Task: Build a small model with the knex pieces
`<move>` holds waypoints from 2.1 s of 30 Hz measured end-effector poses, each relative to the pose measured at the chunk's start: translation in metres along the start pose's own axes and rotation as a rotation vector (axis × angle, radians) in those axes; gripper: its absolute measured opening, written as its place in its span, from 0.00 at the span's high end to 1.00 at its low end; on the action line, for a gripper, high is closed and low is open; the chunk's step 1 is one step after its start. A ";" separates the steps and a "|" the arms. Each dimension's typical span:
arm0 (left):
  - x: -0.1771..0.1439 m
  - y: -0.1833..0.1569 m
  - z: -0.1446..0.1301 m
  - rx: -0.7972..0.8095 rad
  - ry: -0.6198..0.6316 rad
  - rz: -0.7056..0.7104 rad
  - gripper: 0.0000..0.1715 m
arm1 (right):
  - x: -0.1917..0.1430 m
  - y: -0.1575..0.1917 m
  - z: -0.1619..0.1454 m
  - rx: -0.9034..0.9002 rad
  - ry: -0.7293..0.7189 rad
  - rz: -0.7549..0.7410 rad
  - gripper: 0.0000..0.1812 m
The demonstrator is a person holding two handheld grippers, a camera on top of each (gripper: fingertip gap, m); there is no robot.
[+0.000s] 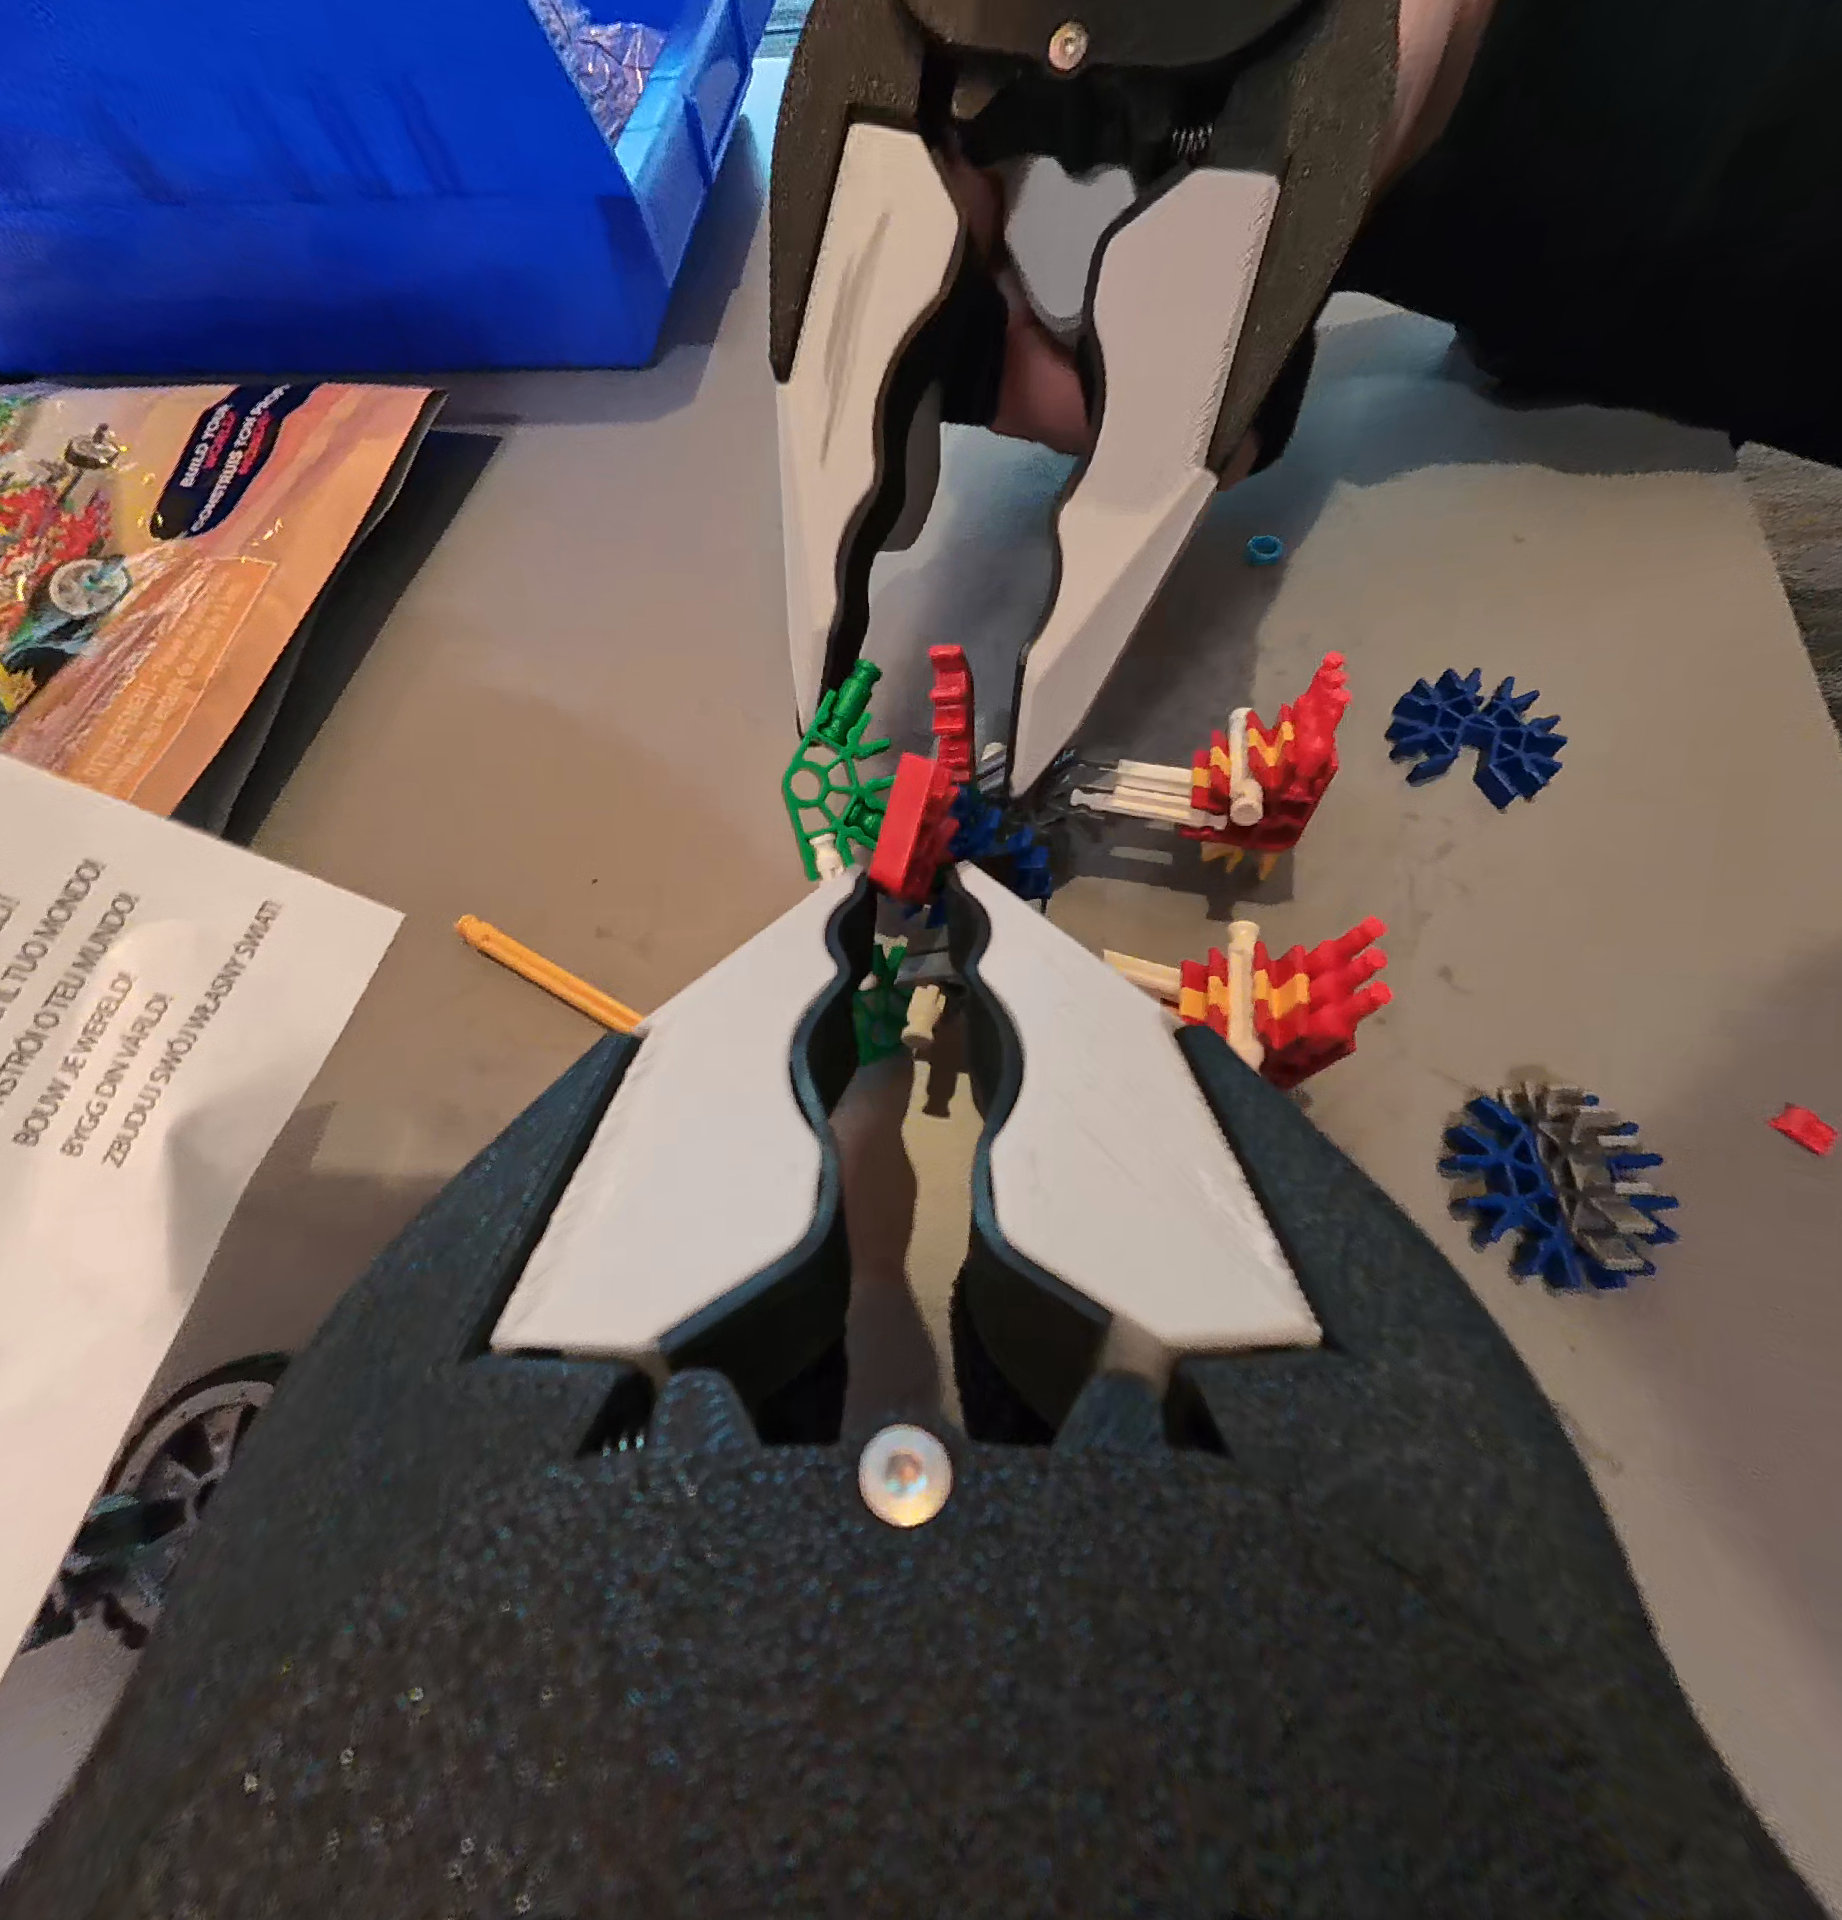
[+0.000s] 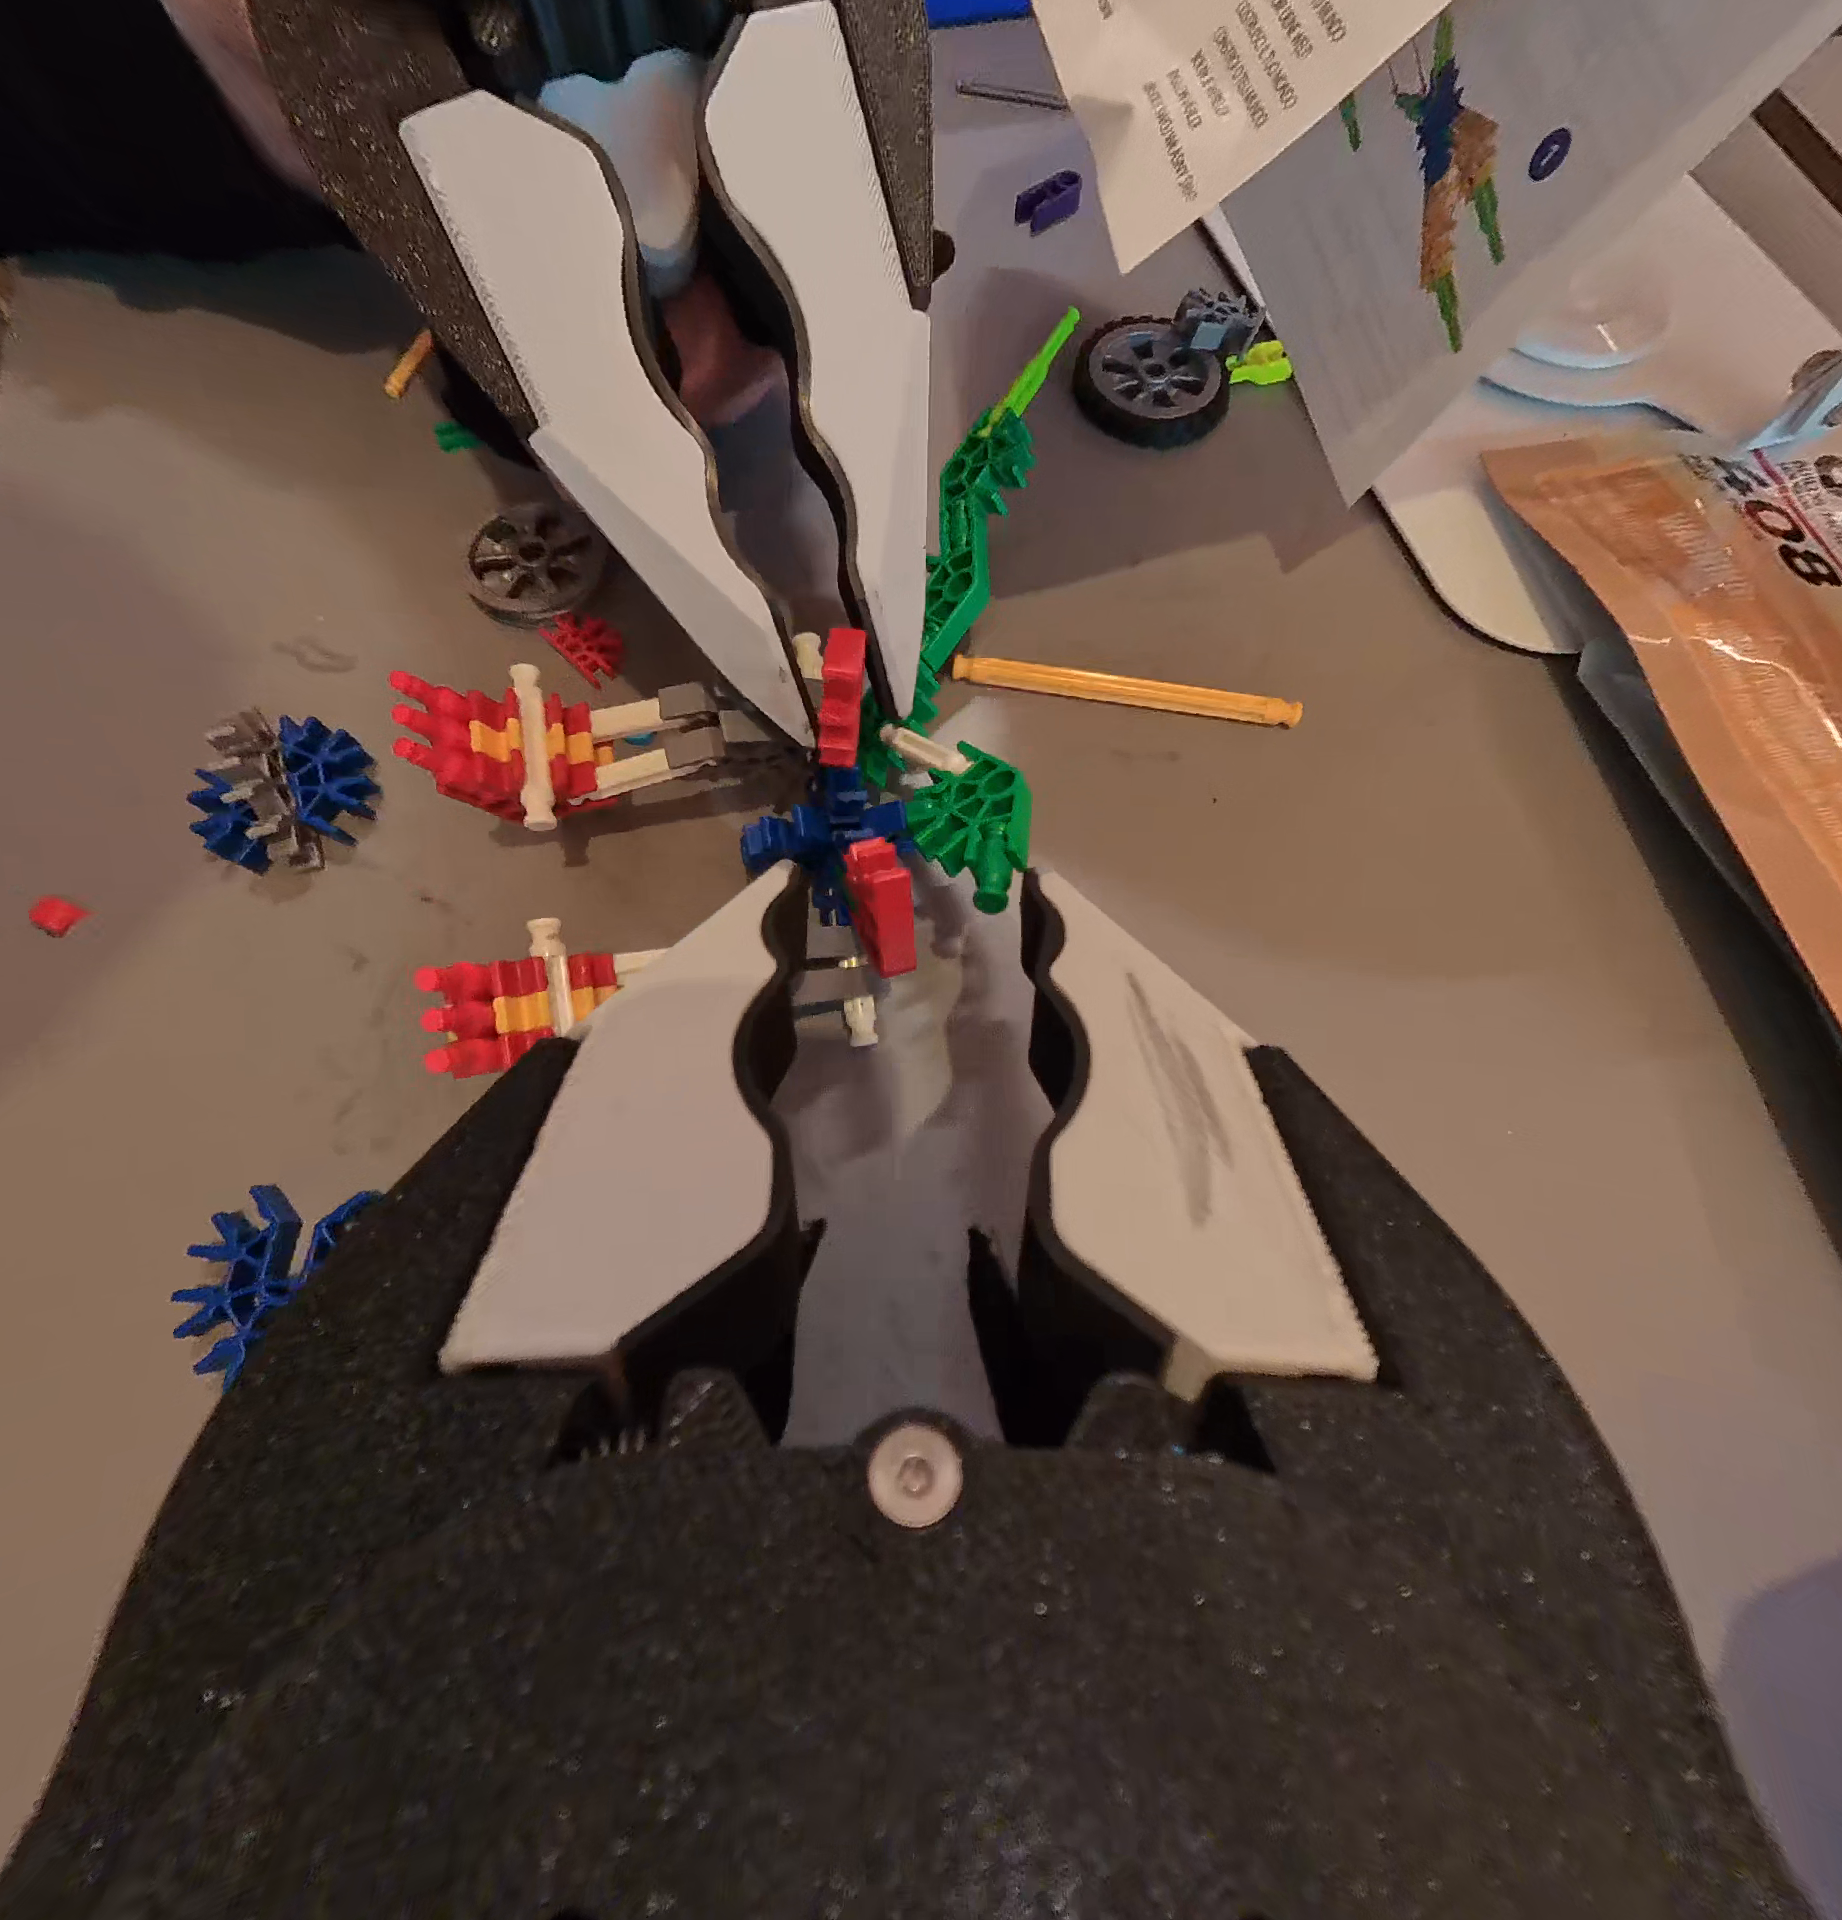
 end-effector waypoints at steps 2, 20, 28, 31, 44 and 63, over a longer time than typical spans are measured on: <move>0.000 0.000 0.000 -0.001 0.000 -0.006 0.93 | -0.001 0.000 0.000 -0.005 -0.003 -0.002 0.79; 0.000 -0.011 0.002 0.090 0.012 0.018 0.92 | -0.011 0.000 0.001 0.090 -0.087 0.116 0.81; 0.000 -0.013 0.003 0.096 0.011 0.010 0.92 | -0.011 -0.001 0.001 0.104 -0.091 0.129 0.83; -0.001 -0.013 0.002 0.101 0.020 -0.012 0.91 | -0.011 0.000 0.001 0.099 -0.090 0.129 0.83; -0.014 -0.005 -0.003 0.059 0.001 -0.093 0.88 | -0.019 -0.003 0.001 0.122 -0.121 0.108 0.83; -0.118 -0.052 0.027 0.165 -0.132 0.115 0.86 | -0.025 -0.015 -0.012 0.131 -0.195 0.070 0.82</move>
Point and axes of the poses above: each gripper's, where its closed fingertips meet, x out along the fingers, z out of its top, y = z × x across the jaws, the point moved 7 cm from there along -x, back along the fingers, and after that the axes turned 4 degrees about y, right-handed, at the moved point
